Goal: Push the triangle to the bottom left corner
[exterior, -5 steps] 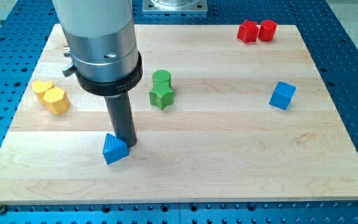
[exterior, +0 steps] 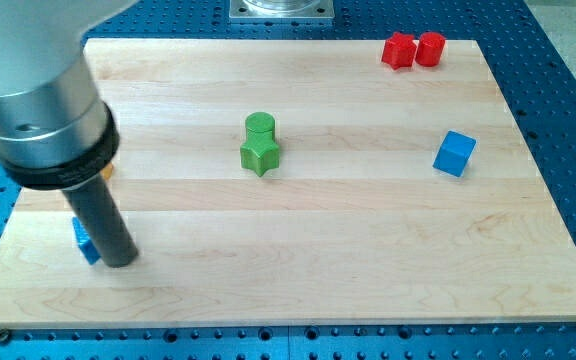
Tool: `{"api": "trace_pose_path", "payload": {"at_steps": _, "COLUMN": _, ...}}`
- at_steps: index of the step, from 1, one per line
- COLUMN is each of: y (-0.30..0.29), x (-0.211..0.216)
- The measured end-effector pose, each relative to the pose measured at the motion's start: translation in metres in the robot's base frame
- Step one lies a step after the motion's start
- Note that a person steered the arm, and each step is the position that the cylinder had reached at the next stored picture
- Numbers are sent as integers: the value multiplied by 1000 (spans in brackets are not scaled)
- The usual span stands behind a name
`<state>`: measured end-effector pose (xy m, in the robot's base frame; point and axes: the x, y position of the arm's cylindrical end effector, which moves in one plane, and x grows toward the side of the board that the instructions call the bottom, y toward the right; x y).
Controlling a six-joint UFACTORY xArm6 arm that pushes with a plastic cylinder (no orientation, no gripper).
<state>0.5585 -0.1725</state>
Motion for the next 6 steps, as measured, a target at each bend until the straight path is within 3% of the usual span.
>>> {"api": "trace_pose_path", "payload": {"at_steps": 1, "y": 45, "x": -15}}
{"api": "trace_pose_path", "payload": {"at_steps": 2, "y": 37, "x": -27}}
{"api": "trace_pose_path", "payload": {"at_steps": 6, "y": -55, "x": 2}}
